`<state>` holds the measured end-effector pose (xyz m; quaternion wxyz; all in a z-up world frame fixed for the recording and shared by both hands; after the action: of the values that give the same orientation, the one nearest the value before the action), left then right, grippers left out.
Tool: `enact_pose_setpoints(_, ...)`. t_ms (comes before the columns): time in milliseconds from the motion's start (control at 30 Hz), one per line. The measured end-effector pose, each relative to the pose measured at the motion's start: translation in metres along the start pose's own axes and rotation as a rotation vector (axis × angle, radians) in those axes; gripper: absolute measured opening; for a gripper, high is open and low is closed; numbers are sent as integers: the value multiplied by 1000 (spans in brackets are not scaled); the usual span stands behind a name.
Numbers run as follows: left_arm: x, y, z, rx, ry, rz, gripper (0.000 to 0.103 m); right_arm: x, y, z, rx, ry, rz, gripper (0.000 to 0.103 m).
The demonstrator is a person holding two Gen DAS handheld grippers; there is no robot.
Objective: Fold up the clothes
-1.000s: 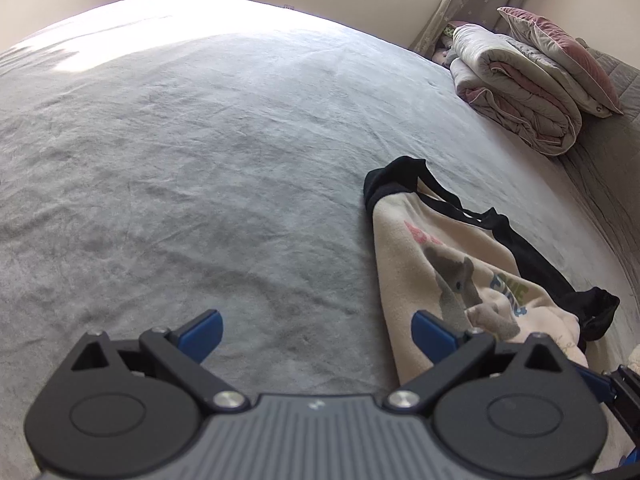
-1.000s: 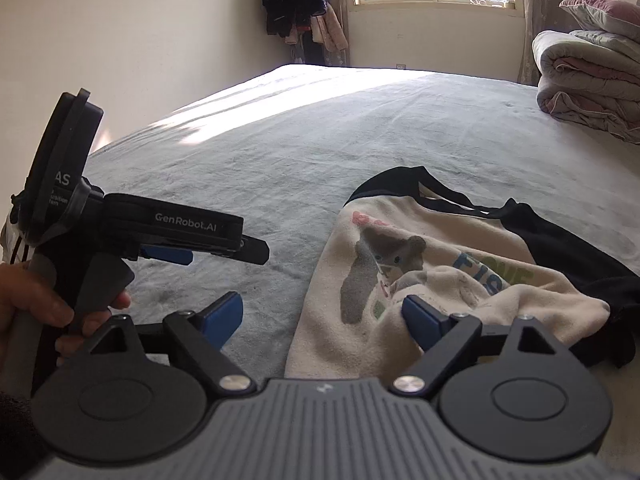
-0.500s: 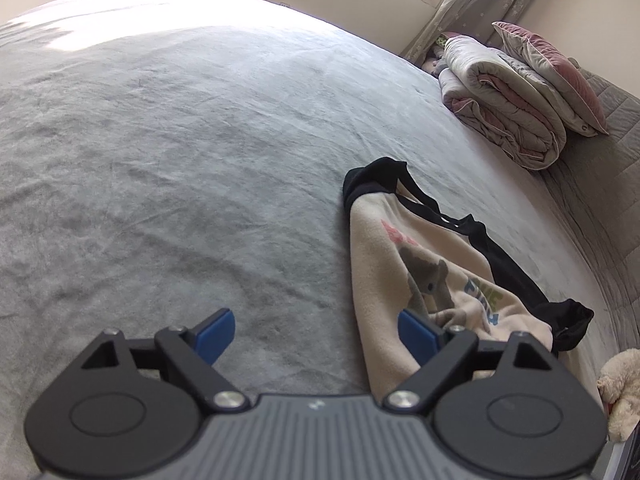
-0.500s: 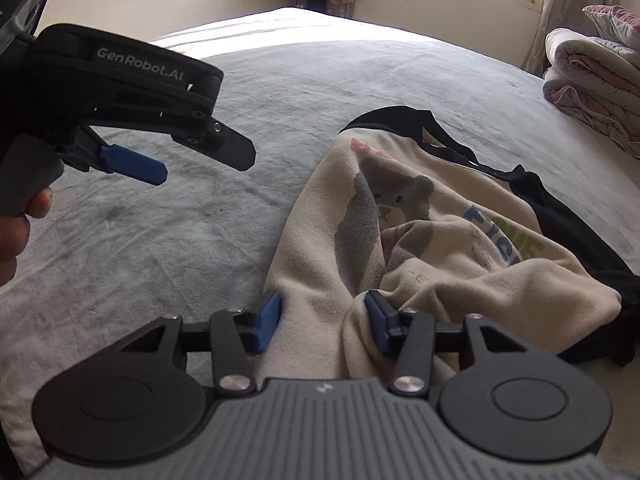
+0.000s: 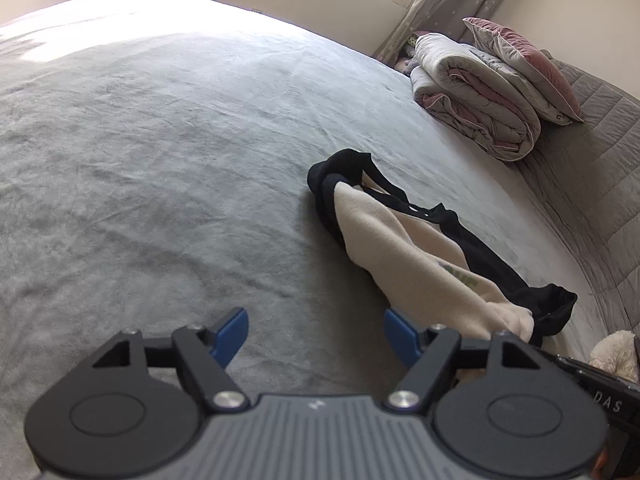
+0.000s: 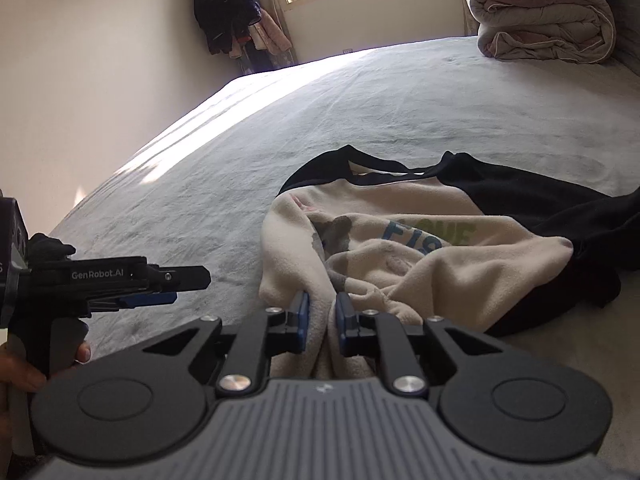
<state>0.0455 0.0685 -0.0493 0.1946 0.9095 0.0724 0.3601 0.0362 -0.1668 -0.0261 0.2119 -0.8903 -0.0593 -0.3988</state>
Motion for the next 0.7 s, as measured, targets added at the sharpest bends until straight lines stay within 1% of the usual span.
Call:
enact_pose_setpoints(133, -6, 16, 7, -17, -2, 63, 73, 10, 27, -13, -25, 36, 77, 4)
enact_pose_setpoints(233, -10, 29, 14, -28, 0, 107, 73, 11, 37, -17, -44, 43, 87, 4)
enact_pose_setpoints(333, -12, 41, 24, -37, -6, 130, 73, 12, 46, -24, -79, 53, 90, 4)
enact_pose_setpoints(400, -12, 48, 31, -42, -12, 136, 73, 14, 58, -28, -126, 60, 102, 0)
enact_pose_setpoints(467, -11, 55, 39, -41, -22, 144, 73, 15, 75, -33, -198, 67, 120, 0)
enact_pose_setpoints(500, -10, 59, 45, -42, -27, 147, 73, 15, 86, -35, -208, 64, 155, 0)
enact_pose_setpoints(600, -7, 68, 64, -38, -39, 147, 73, 12, 106, -42, -184, 53, 227, 0)
enact_pose_setpoints(633, -6, 69, 71, -35, -43, 134, 73, 10, 113, -45, -175, 49, 249, 0)
enact_pose_setpoints(700, -5, 66, 84, -40, -55, 75, 73, 8, 116, -48, -161, 38, 257, 0)
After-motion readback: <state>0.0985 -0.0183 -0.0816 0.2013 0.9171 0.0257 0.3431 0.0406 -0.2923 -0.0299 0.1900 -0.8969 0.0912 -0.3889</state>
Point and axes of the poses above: each gripper's, at about its wrist camera, not at the fingertips, and z roughly the way its jaws point, y to its right, x to its top, the point moved 5 cm from there along z, roughly the way its jaws point, and after that the axes turned 2 degrees about -x, right-handed, at the moved point
